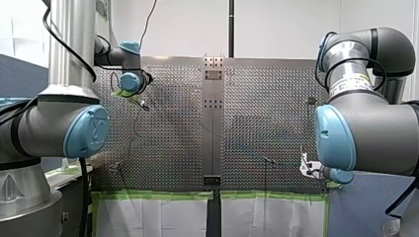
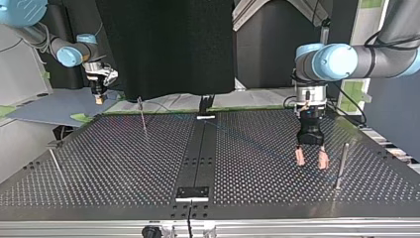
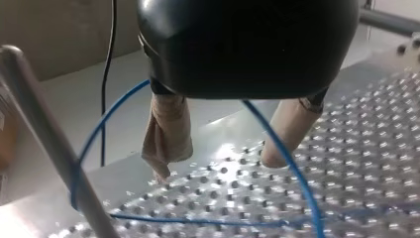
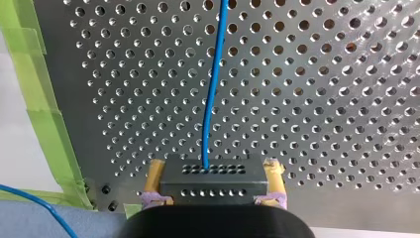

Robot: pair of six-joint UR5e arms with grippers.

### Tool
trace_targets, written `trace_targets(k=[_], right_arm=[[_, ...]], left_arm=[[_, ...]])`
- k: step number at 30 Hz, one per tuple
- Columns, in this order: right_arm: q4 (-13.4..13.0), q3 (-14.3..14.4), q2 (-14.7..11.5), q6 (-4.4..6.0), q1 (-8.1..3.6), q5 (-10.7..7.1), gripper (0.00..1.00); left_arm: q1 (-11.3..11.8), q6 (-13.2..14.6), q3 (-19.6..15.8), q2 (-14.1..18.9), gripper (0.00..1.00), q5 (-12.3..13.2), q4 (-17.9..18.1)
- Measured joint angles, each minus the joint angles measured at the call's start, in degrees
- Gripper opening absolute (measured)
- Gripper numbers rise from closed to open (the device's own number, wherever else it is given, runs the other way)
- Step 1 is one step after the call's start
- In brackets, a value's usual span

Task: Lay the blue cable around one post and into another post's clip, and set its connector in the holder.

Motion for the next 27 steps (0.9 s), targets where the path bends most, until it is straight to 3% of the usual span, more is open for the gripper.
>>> trace_targets(k=[8,15,22,27], right_arm=[[0.2,0.0,0.0,-0.21,0.01,-0.02,0.00],[0.3,0.0,0.0,-0.34,0.01,0.02,0.00],[0.4,0.0,0.0,-0.46,0.01,0.02,0.00],[0.4,0.0,0.0,-0.54,0.00,0.09,0.00]], left_arm=[[0.2,1.2,-4.4,0.0,1.00,3.0,2.5],[0.8,2.8,-7.7,0.0,1.00,0.6,2.6],[1.5,3.4,-8.6,0.0,1.00,-1.7,2.3],[3.4,3.4,-8.7,0.0,1.00,-2.4,3.2]])
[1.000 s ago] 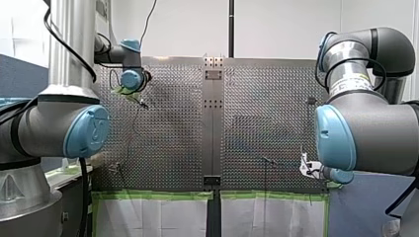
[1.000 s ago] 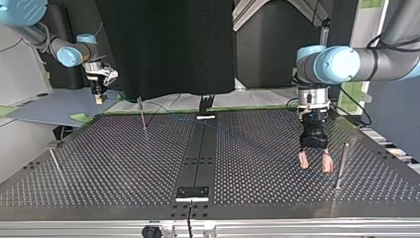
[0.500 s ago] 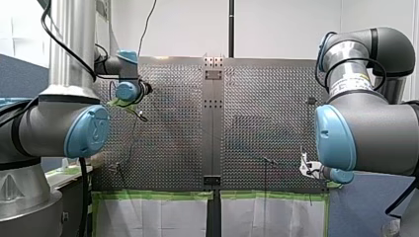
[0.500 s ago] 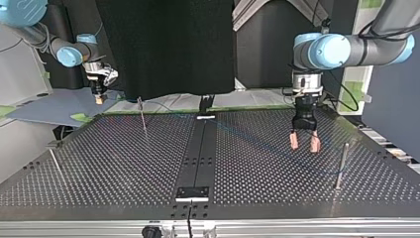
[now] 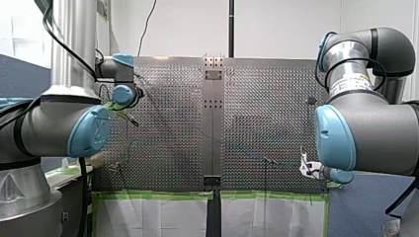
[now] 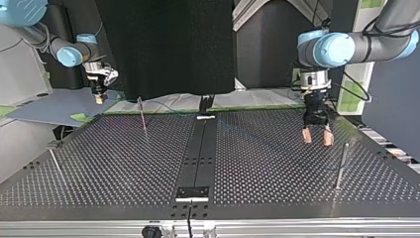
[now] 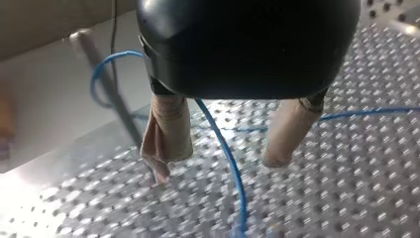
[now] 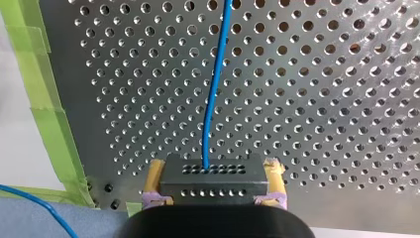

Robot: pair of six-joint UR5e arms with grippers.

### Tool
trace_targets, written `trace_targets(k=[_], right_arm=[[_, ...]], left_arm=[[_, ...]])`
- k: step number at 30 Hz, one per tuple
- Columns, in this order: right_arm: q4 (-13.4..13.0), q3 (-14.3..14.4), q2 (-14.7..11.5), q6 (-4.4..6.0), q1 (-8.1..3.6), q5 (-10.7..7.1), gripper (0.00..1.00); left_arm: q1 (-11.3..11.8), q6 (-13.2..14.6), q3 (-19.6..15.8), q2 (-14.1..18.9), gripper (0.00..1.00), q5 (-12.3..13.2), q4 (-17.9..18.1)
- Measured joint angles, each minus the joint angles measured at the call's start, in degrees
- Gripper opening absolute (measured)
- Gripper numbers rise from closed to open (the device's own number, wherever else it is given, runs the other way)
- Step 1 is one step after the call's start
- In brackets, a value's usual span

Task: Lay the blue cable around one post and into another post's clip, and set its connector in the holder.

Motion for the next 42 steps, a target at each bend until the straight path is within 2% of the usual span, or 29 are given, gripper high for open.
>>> trace_targets(k=[8,15,19,24,32,42], right_arm=[[0.0,0.0,0.0,-0.03,0.03,0.02,0.00],[0.1,0.0,0.0,-0.03,0.12,0.02,0.00],[0.1,0.0,0.0,-0.09,0.13,0.04,0.00],[0.2,0.0,0.0,-0.25,0.21,0.10,0.00],[0.4,0.0,0.0,-0.54,0.26,0.19,0.00],[0.5,0.0,0.0,-0.53,0.25,0.20,0.00]], left_arm=[[3.7,0.9,0.0,-0.8,1.00,-1.0,0.3],[7.0,2.3,0.3,-3.4,1.00,-1.4,1.0],[8.4,2.0,1.2,-3.9,1.00,-1.4,1.8],[8.7,0.8,3.0,-4.0,1.00,-0.8,2.0],[7.7,-0.9,6.2,-4.0,1.00,0.5,2.0],[7.7,-2.3,8.4,-4.1,1.00,-0.8,1.5]])
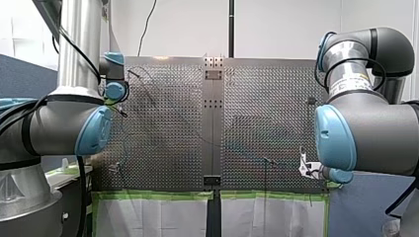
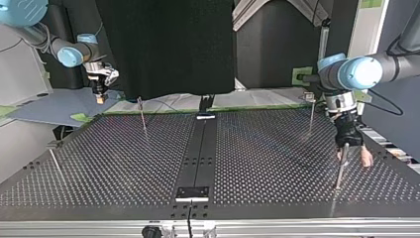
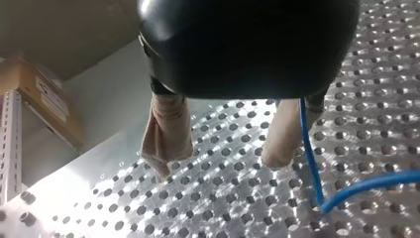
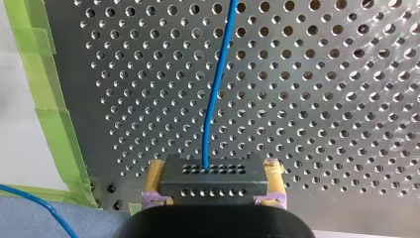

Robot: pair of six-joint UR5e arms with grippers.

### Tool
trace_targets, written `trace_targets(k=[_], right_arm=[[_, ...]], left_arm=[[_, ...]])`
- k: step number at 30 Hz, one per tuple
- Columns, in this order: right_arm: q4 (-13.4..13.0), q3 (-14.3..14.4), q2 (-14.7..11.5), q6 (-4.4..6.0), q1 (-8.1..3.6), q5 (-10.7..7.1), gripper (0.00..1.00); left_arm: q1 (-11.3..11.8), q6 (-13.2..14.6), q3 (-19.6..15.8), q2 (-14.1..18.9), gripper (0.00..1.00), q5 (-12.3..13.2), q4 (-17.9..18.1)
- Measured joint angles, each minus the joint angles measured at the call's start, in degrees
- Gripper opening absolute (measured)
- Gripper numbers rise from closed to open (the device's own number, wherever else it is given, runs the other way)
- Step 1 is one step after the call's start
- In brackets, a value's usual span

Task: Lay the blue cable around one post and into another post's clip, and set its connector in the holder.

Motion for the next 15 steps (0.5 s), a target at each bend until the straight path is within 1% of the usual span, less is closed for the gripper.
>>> trace_targets(k=[6,10,15], right_arm=[[-0.1,0.0,0.0,0.05,-0.02,0.01,0.00],[-0.1,0.0,0.0,0.05,-0.05,0.00,0.00],[0.0,0.0,0.0,-0.01,-0.09,0.00,0.00]], left_arm=[[0.4,-0.2,0.2,-0.6,1.00,-1.2,-0.2],[0.4,-0.2,0.6,-2.3,1.00,-0.8,-0.5],[0.4,0.1,1.0,-4.3,1.00,-0.4,-0.1]])
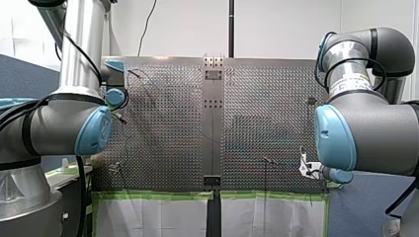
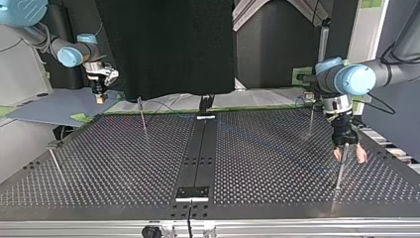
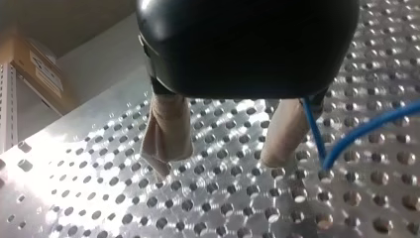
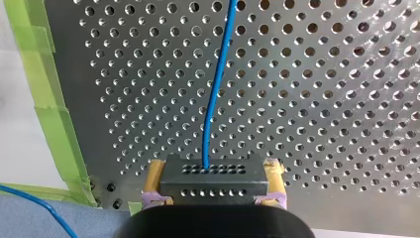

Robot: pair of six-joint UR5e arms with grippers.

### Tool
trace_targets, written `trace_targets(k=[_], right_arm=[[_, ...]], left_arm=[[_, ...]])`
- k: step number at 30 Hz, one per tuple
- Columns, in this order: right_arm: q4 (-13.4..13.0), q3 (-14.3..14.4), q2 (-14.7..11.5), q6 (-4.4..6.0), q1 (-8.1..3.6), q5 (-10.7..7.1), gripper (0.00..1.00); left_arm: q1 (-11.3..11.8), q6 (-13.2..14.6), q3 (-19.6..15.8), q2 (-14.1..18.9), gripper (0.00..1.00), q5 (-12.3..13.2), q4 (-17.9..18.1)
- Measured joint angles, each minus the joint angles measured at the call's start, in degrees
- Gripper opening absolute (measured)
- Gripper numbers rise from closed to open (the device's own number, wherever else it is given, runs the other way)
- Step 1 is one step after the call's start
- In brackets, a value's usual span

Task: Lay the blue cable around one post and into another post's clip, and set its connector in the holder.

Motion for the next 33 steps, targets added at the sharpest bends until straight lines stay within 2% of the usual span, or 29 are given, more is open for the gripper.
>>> trace_targets(k=[7,12,17,20,22,27,33], right_arm=[[0.1,0.0,0.0,-0.02,-0.10,0.17,0.00],[0.1,-0.2,-0.2,-0.43,-0.41,1.68,0.00],[1.8,-0.3,-2.1,-1.13,-0.63,2.69,0.00],[3.3,-0.1,-3.6,-1.04,-0.70,3.68,0.00],[4.2,0.1,-4.5,-0.64,-0.71,4.49,0.00],[6.8,0.2,-7.1,1.50,-0.92,6.90,0.00],[9.7,-0.7,-10.1,4.40,-1.81,7.69,0.00]], left_arm=[[0.1,0.0,0.5,-0.4,1.00,0.3,0.0],[0.1,0.1,0.6,-0.4,1.00,0.4,0.0],[0.0,0.0,0.6,-0.4,1.00,0.4,0.0],[0.0,0.0,0.6,-0.4,1.00,0.4,0.0],[0.0,0.1,0.6,-0.4,1.00,0.4,0.0],[0.0,0.1,0.6,-0.4,1.00,0.4,0.0],[-0.2,0.1,0.6,-0.4,1.00,0.4,0.0]])
